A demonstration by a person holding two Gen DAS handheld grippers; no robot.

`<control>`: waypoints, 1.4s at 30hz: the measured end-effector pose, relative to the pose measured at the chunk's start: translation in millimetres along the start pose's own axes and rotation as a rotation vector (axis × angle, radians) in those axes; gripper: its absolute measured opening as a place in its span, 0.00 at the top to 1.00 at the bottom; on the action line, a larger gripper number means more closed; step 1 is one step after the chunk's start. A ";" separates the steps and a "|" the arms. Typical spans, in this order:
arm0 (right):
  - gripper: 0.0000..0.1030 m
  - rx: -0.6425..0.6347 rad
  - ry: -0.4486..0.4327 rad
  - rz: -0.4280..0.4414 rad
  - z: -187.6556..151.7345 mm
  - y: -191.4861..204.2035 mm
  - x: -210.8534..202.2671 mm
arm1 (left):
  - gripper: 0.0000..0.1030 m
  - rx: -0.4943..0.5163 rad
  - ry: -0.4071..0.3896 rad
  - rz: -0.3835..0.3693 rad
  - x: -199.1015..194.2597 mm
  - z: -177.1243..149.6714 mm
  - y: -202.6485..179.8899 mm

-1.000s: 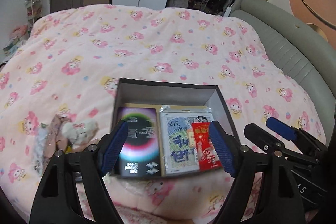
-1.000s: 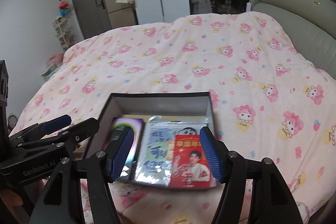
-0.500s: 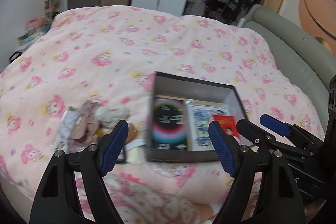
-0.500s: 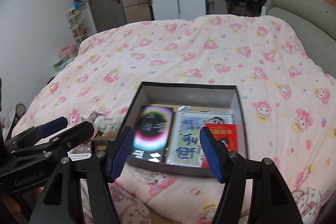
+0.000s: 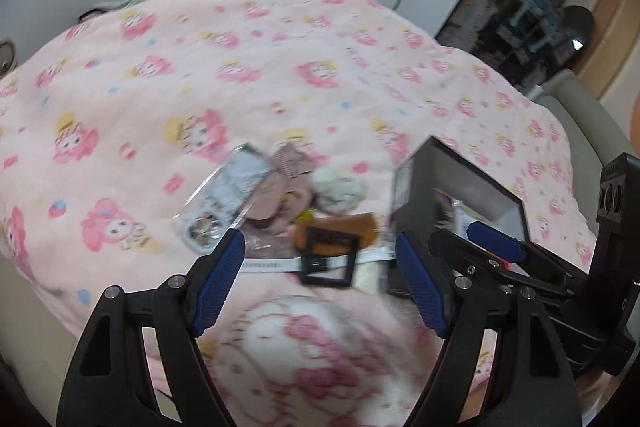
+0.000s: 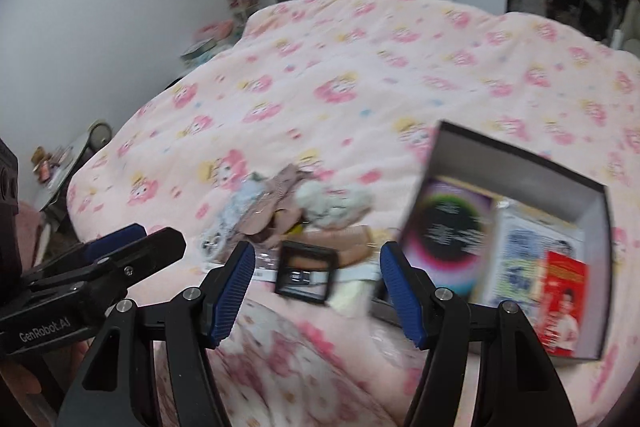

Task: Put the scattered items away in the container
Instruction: 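Move the left gripper to the clear phone case and grasp it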

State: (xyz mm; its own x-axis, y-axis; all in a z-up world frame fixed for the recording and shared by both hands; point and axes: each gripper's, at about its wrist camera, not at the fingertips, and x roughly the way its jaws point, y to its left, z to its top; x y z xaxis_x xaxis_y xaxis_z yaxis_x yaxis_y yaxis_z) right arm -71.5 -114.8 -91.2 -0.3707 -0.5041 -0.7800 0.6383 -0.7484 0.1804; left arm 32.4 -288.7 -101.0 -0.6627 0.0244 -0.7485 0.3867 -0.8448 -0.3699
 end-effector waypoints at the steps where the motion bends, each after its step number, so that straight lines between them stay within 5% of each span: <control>1: 0.40 -0.010 0.013 0.005 1.7 5.4 7.9 | 0.24 -0.020 0.006 -0.005 2.7 -0.1 9.0; 20: 0.44 -0.115 0.154 0.034 36.6 36.8 122.2 | 0.38 -0.359 0.133 0.013 84.6 -14.3 140.5; 29: 0.45 -0.186 0.177 0.049 59.0 54.2 182.7 | 0.42 -0.446 0.197 -0.055 123.8 -11.9 155.1; 37: 0.45 -0.246 0.218 0.022 70.6 64.0 224.8 | 0.44 -0.445 0.221 0.015 147.2 -12.4 159.2; 42: 0.46 -0.220 0.301 0.059 66.9 59.9 250.7 | 0.47 -0.455 0.223 -0.015 146.4 -4.5 158.4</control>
State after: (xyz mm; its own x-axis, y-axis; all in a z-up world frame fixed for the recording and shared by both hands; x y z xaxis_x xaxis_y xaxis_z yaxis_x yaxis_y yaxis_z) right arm -171.3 -314.8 -235.8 -0.1349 -0.3700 -0.9192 0.7943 -0.5950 0.1229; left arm -0.5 -416.5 -271.6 -0.5368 0.1900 -0.8221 0.6513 -0.5260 -0.5469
